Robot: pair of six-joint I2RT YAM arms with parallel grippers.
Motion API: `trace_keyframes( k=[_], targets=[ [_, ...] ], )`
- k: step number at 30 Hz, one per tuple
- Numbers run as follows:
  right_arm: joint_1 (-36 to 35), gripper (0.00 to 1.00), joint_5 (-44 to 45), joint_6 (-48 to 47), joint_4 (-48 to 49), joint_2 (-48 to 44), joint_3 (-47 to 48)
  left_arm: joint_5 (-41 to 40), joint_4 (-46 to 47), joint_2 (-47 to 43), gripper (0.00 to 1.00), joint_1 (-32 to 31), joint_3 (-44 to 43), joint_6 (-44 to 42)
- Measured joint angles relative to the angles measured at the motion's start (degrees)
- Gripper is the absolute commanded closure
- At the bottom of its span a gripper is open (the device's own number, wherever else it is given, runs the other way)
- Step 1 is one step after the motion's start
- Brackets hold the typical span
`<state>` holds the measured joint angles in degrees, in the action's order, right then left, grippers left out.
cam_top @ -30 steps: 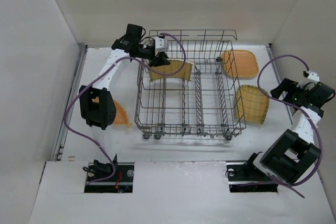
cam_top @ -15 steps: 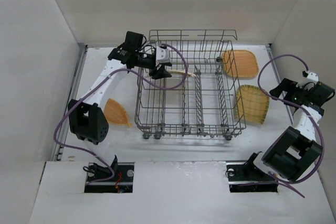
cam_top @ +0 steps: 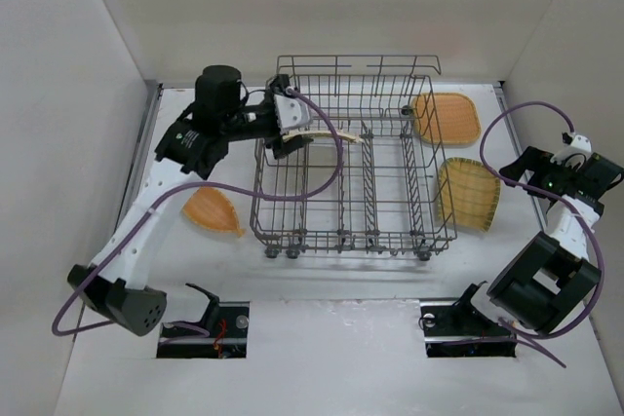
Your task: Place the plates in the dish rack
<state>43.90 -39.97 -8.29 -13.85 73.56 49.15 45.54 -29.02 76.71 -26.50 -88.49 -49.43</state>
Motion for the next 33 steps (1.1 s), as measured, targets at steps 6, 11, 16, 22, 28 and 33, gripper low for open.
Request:
trace_keyframes(
  k=[6, 11, 16, 22, 28, 33],
  targets=[
    [0.0, 0.00, -0.9, -0.3, 0.4, 0.0, 0.0, -19.8, 4.2, -6.3, 0.00, 3.1, 0.0, 13.0],
    [0.0, 0.00, -1.3, -0.5, 0.6, 0.0, 0.0, -32.7, 5.2, -14.6, 0.00, 11.9, 6.0, 26.0],
    [0.2, 0.00, -1.5, -0.5, 0.6, 0.0, 0.0, -35.6, 2.8, -24.9, 0.02, 26.4, 16.2, 42.6],
    [0.4, 0.00, -1.5, -0.5, 0.6, 0.0, 0.0, -27.6, -2.4, -30.9, 0.08, 43.9, 28.7, 58.5],
    [0.4, 0.01, -1.5, -0.5, 0.6, 0.0, 0.0, -14.5, -5.6, -28.7, 0.45, 62.9, 40.3, 68.0],
    [0.3, 0.01, -1.4, -0.5, 0.6, -0.3, 0.0, -6.2, -6.0, -21.3, 0.56, 75.1, 45.9, 72.9]
  ],
)
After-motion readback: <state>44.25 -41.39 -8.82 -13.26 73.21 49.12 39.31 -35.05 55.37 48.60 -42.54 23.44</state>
